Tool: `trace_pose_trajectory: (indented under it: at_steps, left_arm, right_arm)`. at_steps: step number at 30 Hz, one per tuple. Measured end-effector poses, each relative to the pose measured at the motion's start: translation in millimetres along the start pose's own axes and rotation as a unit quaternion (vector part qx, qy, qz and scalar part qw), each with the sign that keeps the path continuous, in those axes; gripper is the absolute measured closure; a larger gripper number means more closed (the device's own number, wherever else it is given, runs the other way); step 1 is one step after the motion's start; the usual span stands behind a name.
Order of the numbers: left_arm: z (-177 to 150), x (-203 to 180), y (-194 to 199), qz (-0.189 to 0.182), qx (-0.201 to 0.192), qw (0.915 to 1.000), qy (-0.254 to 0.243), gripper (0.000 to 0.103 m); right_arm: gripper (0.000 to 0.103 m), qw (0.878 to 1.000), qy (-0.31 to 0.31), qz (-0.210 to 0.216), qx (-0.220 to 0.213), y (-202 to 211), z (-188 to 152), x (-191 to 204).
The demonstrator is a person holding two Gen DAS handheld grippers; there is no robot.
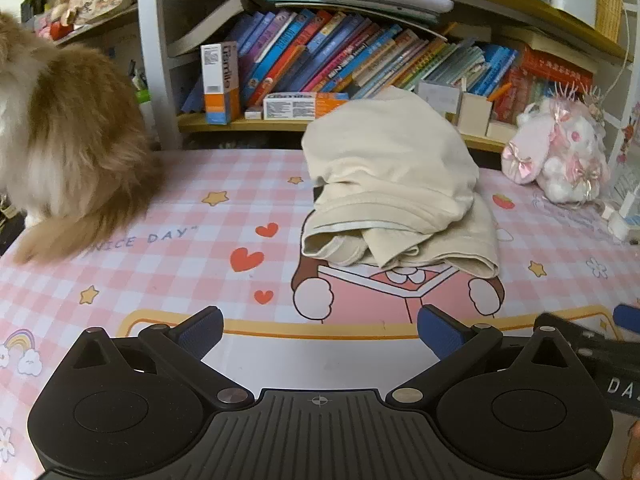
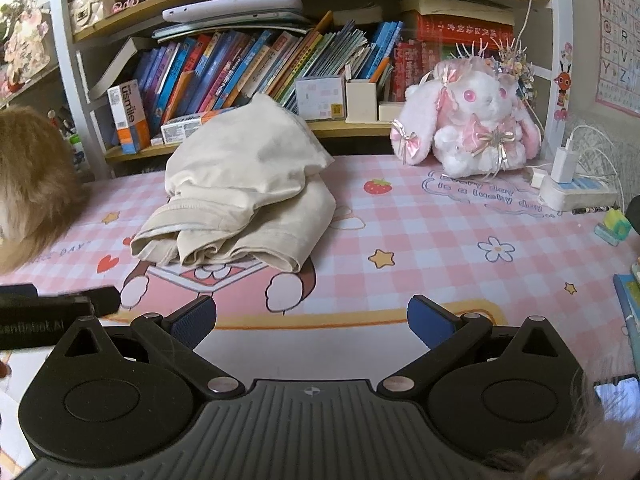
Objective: Fold clothes
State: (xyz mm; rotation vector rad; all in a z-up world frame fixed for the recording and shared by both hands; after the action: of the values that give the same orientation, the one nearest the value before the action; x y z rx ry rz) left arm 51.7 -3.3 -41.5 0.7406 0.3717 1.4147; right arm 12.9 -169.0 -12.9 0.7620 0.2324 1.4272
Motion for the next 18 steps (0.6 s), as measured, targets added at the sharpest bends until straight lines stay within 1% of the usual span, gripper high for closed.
trace_pose_trajectory:
  at_steps: [8, 18]
  left_arm:
    - [1.6, -2.8, 4.8, 0.002, -0.001, 0.9999, -0.012, 0.0]
    - [2.6, 4.2, 1.5, 0.011, -0.006, 0.9999, 0.001, 0.0]
  right_arm:
    - [0.0, 1.0, -0.006, 0.001, 0.004, -1.1, -0.9, -1.0]
    - [0.0, 1.0, -0.01, 0.006, 0.003, -0.9, -0.7, -1.5]
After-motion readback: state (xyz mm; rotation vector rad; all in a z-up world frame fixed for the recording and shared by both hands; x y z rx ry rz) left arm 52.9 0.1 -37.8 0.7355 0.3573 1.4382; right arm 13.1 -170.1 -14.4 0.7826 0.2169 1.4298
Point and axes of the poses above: each gripper's, at about its wrist camera, not at the fingertips, and y roughly against the way its jaws point, x to its left, z to its top, the point moved 7 cm from there along -y, roughly the way its jaws point, and after that the axes turned 14 degrees about -y, right-handed, at the moved point
